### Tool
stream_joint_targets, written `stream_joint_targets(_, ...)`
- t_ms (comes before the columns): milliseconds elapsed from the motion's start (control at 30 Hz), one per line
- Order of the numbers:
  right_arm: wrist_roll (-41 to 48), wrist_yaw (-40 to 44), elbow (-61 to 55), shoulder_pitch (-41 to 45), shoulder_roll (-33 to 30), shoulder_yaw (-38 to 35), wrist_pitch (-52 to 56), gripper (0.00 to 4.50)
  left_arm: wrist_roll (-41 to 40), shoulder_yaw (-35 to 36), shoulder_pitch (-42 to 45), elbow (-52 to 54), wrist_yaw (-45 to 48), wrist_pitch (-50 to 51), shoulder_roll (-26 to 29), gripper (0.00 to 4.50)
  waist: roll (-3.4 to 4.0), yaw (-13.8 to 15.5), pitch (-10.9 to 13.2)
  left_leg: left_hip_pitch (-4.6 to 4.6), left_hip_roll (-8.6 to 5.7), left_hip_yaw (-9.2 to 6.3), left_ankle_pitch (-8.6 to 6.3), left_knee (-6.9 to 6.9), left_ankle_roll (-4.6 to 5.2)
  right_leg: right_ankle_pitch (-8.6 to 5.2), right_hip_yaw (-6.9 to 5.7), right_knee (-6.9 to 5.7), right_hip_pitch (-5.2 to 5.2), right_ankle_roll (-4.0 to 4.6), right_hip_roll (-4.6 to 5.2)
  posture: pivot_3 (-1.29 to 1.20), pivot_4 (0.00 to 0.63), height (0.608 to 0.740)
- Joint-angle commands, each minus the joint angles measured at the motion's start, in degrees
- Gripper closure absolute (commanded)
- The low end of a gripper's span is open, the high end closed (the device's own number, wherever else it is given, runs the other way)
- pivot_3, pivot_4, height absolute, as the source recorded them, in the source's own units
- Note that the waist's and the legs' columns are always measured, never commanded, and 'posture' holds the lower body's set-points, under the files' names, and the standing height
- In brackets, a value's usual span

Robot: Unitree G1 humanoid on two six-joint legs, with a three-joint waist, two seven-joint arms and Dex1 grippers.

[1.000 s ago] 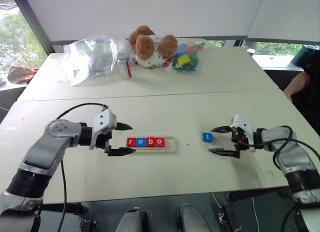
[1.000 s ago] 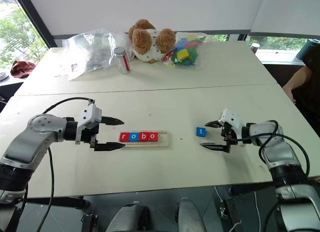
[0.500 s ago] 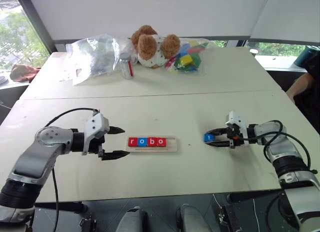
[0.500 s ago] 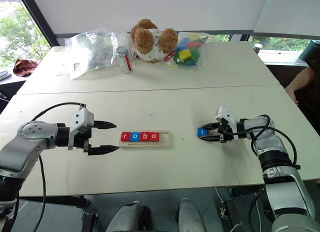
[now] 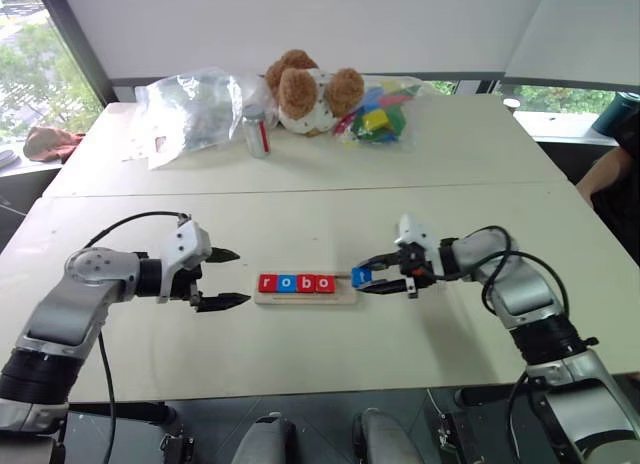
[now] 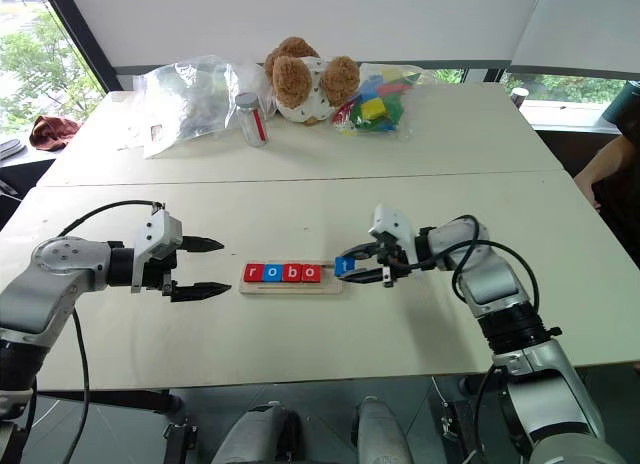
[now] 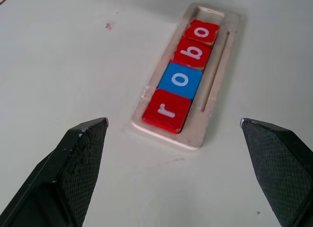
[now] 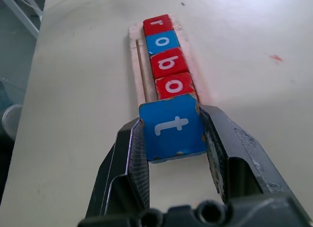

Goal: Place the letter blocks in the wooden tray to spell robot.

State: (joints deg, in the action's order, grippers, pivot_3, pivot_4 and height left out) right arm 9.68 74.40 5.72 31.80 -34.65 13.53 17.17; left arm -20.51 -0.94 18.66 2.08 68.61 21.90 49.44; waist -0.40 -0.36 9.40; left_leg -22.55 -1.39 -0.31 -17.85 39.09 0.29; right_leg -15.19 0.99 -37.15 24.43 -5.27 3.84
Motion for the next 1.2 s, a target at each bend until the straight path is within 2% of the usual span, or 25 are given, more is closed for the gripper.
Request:
stream_joint_targets(33, -0.69, -1.73, -2.67, 0.09, 0.23, 0.94, 1.06, 3.33, -0.09, 0.49, 0.28, 1.37, 0.1, -0.76, -0.06, 0.0, 0.0, -0.17, 0.0, -0.02, -0.02, 0.01, -0.01, 0.01, 0.02, 0.0, 0.0, 0.01, 0.0, 0.0, 0.02, 0.0, 0.15, 0.74)
stream_joint_targets(567, -4.49, -4.21, 9.71, 5.42, 4.78, 3.98, -5.28, 3.33, -0.04, 1.23, -2.3, 2.8, -0.98, -0.67, -0.45, 0.0, 0.0, -0.43, 0.0, 0.0, 0.02, 0.01, 0.01, -0.02, 0.0, 0.0, -0.04, -0.06, 0.07, 0.0, -0.06, 0.0, 0.15, 0.74)
stream_joint_targets(1033, -4.87, -3.59, 9.88, 5.53, 6.71, 4.48, -5.65, 3.33, 1.85, 0.25, -1.63, 2.2, -0.5, -1.93, 0.52, 0.0, 0.0, -0.44, 0.0, 0.0, 0.02, 0.01, 0.01, -0.01, 0.0, 0.0, -0.05, -0.06, 0.06, 0.0, -0.06, 0.0, 0.15, 0.74)
stream_joint_targets(1200, -5.14, -4.1, 9.87, 5.55, 6.79, 4.09, -5.5, 0.8, 1.77, 0.21, -1.49, 2.44, -0.54, -1.69, 0.18, 0.0, 0.0, -0.47, 0.0, 0.0, 0.02, 0.01, 0.01, -0.02, 0.0, 0.0, -0.05, -0.06, 0.06, 0.0, -0.06, 0.0, 0.15, 0.74)
